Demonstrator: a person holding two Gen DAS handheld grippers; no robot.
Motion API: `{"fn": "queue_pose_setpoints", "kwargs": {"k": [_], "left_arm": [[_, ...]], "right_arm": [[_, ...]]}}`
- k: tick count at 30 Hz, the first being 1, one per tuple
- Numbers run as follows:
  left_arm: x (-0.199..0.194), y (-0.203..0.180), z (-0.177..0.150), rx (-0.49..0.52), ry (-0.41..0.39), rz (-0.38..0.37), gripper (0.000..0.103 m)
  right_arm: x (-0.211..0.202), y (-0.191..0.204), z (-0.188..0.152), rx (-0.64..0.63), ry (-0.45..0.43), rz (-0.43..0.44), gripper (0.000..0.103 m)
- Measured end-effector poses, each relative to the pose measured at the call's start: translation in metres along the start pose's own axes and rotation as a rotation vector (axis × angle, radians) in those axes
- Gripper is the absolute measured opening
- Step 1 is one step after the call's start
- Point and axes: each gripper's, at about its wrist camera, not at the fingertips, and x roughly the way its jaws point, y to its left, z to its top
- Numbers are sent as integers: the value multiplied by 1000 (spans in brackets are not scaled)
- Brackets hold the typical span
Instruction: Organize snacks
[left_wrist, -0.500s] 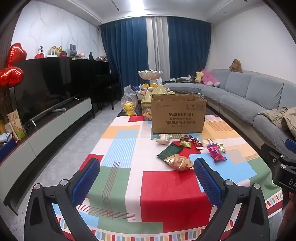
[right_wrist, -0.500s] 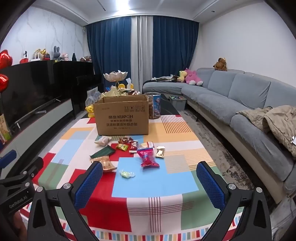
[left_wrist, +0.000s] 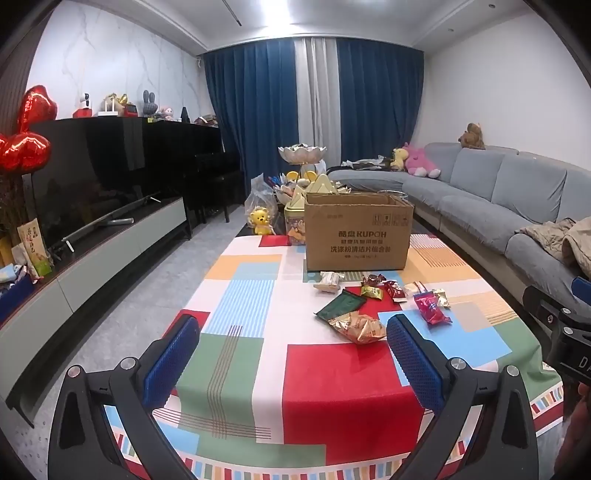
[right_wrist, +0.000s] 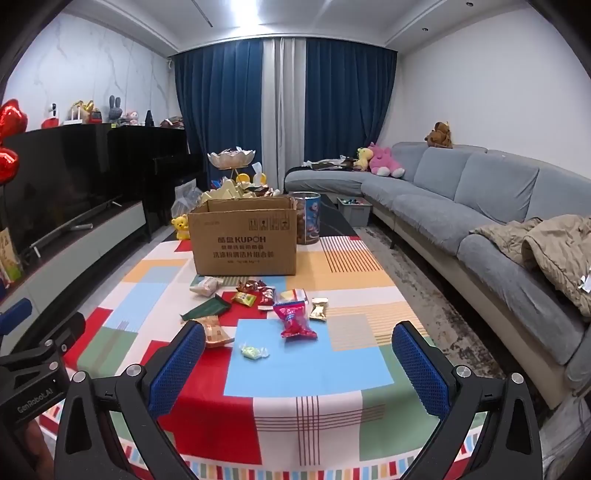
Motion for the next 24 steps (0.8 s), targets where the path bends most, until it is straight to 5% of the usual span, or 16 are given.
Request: {"fn": "queue_pose_setpoints", "kwargs": {"k": [24], "left_arm": [[2,3,3,-5,1,5,103]], "right_arm": [[-13,8,-14,-3,-25,-12,103]]}}
